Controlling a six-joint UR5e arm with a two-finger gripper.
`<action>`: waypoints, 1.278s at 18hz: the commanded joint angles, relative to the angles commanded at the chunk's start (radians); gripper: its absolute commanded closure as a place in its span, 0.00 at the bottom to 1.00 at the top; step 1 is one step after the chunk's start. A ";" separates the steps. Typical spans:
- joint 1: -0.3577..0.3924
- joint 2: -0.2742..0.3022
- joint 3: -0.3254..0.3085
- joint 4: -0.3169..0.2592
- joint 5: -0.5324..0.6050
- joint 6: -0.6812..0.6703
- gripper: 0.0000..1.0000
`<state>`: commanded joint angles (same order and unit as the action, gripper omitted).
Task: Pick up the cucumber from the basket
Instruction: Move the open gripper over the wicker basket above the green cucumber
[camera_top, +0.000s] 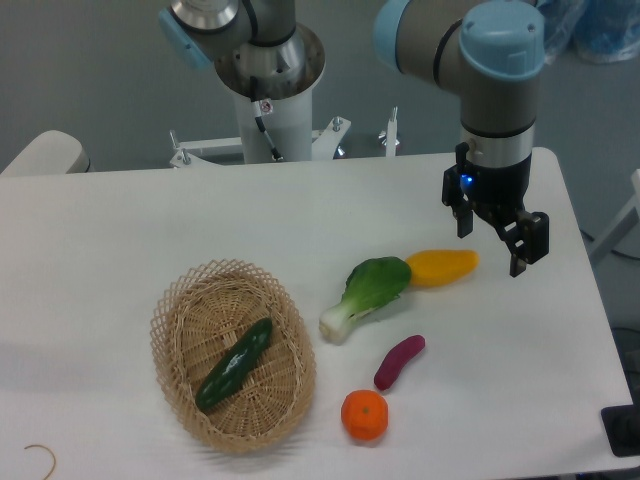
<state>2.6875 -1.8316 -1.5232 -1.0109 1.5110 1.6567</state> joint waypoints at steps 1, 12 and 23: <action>0.000 0.000 -0.002 0.000 0.003 0.000 0.00; -0.060 0.009 -0.054 0.017 0.002 -0.136 0.00; -0.285 -0.003 -0.149 0.032 0.012 -0.677 0.00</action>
<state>2.4024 -1.8346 -1.6719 -0.9787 1.5232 0.9793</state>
